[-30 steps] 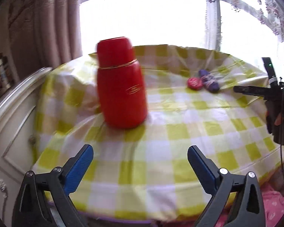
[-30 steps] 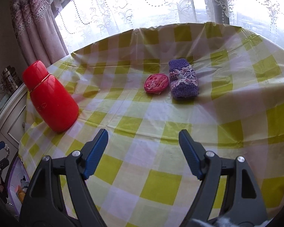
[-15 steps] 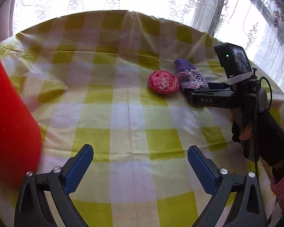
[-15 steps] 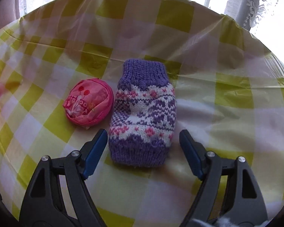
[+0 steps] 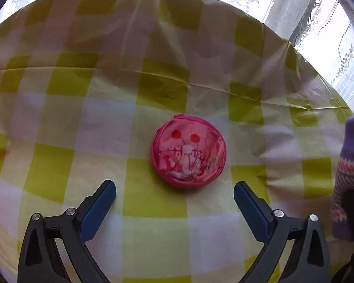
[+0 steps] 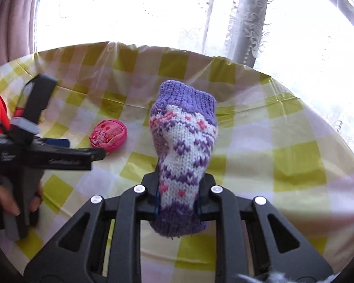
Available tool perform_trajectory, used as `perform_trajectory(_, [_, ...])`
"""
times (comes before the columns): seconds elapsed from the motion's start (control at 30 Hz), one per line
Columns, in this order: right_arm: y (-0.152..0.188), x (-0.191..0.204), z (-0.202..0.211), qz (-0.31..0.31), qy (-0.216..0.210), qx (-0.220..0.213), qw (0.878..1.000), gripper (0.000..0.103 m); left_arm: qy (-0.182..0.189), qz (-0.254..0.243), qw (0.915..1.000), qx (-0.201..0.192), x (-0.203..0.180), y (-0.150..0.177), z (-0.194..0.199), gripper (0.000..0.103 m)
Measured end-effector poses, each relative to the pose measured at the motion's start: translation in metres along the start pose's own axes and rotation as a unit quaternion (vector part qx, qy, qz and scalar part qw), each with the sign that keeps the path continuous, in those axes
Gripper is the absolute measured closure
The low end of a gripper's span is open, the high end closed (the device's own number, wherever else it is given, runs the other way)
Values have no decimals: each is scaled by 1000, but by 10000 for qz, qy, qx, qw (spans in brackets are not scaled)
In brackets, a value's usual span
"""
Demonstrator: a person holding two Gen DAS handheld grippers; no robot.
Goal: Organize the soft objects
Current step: 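Grasp the purple knit sock with the right gripper while the left gripper grasps the pink round pouch, then lift and carry the purple sock and pink pouch over the box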
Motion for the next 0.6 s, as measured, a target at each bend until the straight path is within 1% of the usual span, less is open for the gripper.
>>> perform_trajectory(0.07, [11,-2,17,-142,-162,17,9998,78,-78,-69,9998,180,-8,-11,-20,1])
perform_trajectory(0.1, [17,-2,24,-163,-180,45,9997,78,-261,-167,9994,183,-10,-15,-26,1])
perform_trajectory(0.17, [28,2,29,-209,-242,146,9994,78,-600,-449,9966,335,-15,-16,-36,1])
perform_trajectory(0.2, [34,5,28,-249,-316,223,9989,78,-676,-553,9956,349,-17,-14,-35,11])
perform_trajectory(0.23, [39,8,27,-301,-391,315,9983,78,-721,-613,9952,261,-19,-10,-28,33])
perform_trajectory(0.3, [50,16,25,-458,-612,488,9959,78,-570,-677,9956,298,-23,6,-14,32])
perform_trajectory(0.33, [56,19,26,-533,-715,578,9943,78,-564,-679,9956,326,-23,17,-4,32])
perform_trajectory(0.47, [89,37,36,-805,-1077,947,9864,78,-738,-748,9942,206,-16,66,51,32])
perform_trajectory(0.6, [115,56,57,-673,-1221,1110,9840,78,-998,-752,9920,185,-4,114,100,32])
Point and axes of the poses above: each gripper's, at about its wrist camera, not at the fingertips, and z roughly against the way its jaws point, x to its left, y to its underside, the point moved 8 cm from there along -z, roughly the way its jaws point, and after that the axes turned 8 degrees about y, right-handed, at the moved point
